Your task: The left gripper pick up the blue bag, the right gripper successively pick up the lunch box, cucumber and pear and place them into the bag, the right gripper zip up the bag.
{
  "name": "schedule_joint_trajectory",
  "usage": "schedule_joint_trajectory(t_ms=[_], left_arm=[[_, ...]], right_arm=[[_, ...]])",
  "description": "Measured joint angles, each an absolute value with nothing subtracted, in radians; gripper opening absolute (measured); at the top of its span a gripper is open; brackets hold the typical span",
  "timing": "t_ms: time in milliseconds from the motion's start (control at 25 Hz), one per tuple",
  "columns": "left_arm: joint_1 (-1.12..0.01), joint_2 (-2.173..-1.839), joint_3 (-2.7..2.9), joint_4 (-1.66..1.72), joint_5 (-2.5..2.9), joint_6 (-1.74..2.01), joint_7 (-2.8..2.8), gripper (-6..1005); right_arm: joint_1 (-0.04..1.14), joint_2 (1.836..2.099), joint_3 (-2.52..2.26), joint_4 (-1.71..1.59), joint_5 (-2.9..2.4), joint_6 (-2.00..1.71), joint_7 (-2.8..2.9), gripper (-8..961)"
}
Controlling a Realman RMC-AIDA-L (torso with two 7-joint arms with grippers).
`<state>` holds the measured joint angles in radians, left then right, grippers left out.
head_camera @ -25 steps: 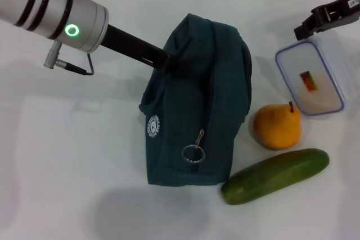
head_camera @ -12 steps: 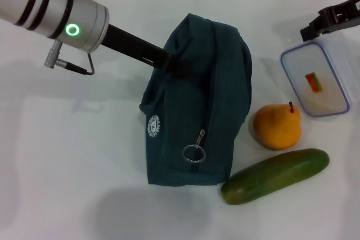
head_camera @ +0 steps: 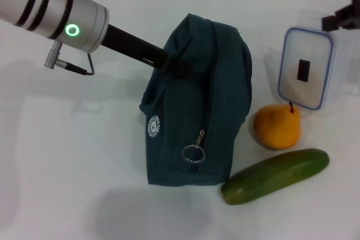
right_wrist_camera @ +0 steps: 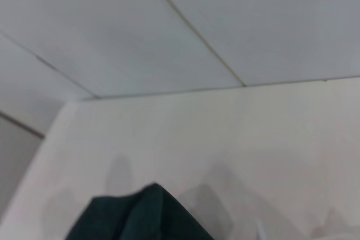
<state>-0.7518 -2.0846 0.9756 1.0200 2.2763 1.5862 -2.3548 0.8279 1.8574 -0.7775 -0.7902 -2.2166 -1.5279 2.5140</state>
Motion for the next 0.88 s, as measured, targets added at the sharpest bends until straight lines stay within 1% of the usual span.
schedule_joint_trajectory(t_ms=[200, 320, 520, 680, 760, 880], left_arm=[[-0.752, -2.085, 0.980, 1.020, 2.258, 1.586, -2.352, 44], [-0.752, -2.085, 0.982, 1.020, 2.256, 1.586, -2.351, 45], [-0.750, -2.085, 0.982, 1.019, 2.254, 1.587, -2.346, 45], [-0.750, -2.086, 0.982, 1.018, 2.254, 1.588, -2.342, 45], [-0.751, -2.086, 0.982, 1.017, 2.254, 1.588, -2.342, 45], [-0.754, -2.086, 0.982, 1.017, 2.253, 1.588, -2.342, 45]], right_arm=[[0.726, 1.851, -0.776, -0.798, -2.082, -1.526, 2.486, 21], [0.683, 1.857, -0.776, -0.800, -2.044, -1.528, 2.469, 21], [0.606, 1.880, -0.770, -0.797, -1.969, -1.519, 2.397, 21], [0.553, 1.910, -0.714, -0.798, -1.931, -1.516, 2.308, 21], [0.533, 1.917, -0.682, -0.790, -1.921, -1.515, 2.275, 21], [0.514, 1.920, -0.639, -0.760, -1.914, -1.512, 2.237, 21]])
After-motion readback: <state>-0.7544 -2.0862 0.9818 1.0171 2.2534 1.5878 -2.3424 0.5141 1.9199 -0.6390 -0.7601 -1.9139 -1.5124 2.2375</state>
